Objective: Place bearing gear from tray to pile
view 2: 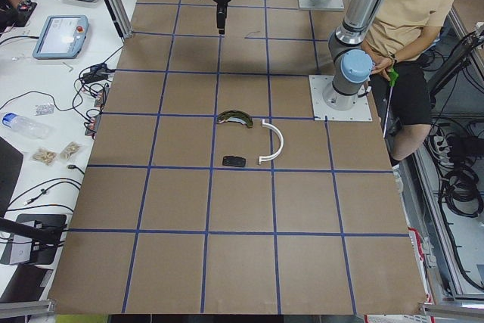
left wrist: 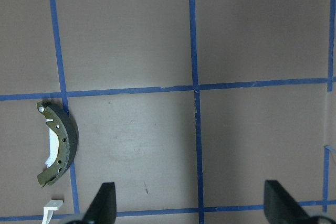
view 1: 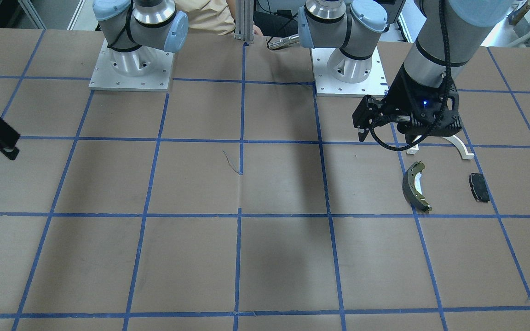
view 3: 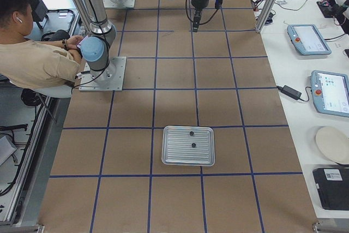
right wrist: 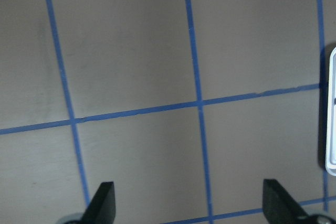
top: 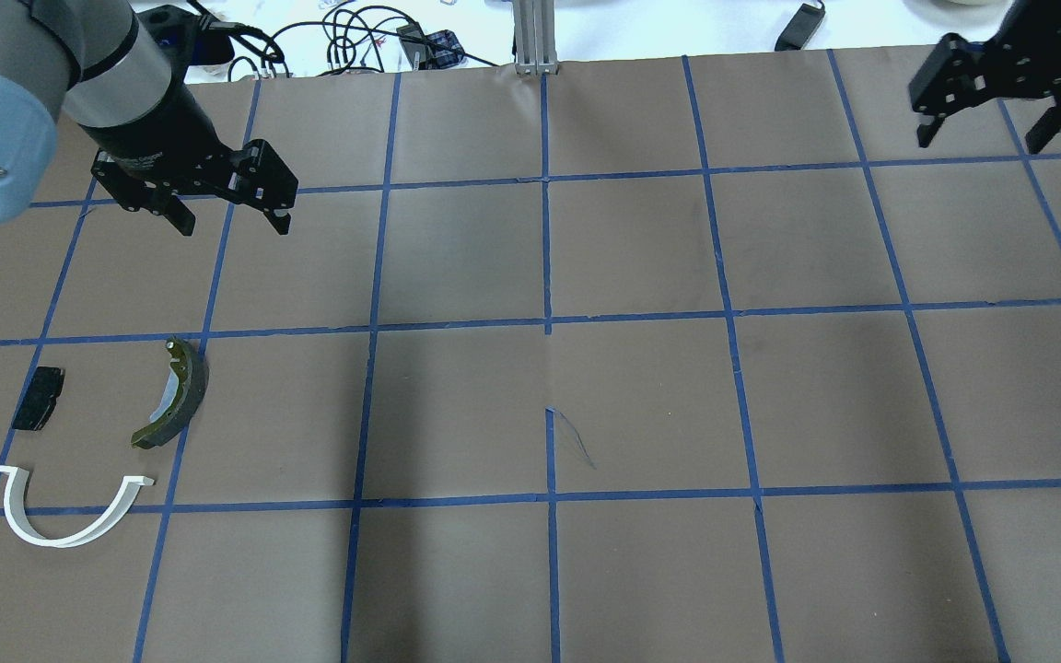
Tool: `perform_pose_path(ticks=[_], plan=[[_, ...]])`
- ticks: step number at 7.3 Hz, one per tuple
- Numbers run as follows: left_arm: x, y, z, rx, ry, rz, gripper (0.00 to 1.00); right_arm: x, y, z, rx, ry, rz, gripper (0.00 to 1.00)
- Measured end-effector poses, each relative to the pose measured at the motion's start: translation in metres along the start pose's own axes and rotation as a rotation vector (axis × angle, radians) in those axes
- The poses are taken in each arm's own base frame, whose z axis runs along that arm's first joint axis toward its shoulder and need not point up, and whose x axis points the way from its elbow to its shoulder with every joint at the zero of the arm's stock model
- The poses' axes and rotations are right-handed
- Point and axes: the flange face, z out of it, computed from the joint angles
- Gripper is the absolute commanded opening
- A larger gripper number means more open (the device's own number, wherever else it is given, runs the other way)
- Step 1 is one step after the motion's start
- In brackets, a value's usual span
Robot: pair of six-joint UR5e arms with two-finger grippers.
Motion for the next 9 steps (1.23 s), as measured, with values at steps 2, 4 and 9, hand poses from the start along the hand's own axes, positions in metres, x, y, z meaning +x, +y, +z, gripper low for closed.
perform_pose_path(ticks=[2, 4, 9], plan=[[0.000, -0.001, 0.002, -0.003, 0.003, 0.000, 1.00, 0.104, -0.013, 0.045, -0.036, 0.005, -0.070, 1.00], [0.001, 0.001, 0.001, -0.002, 0.004, 0.001, 1.00, 0.207, -0.009, 0.103, -0.083, -0.025, -0.187, 1.00], [0.001, -0.001, 0.004, -0.006, 0.007, 0.000, 1.00, 0.335, -0.018, 0.261, -0.043, 0.018, -0.354, 0.96]])
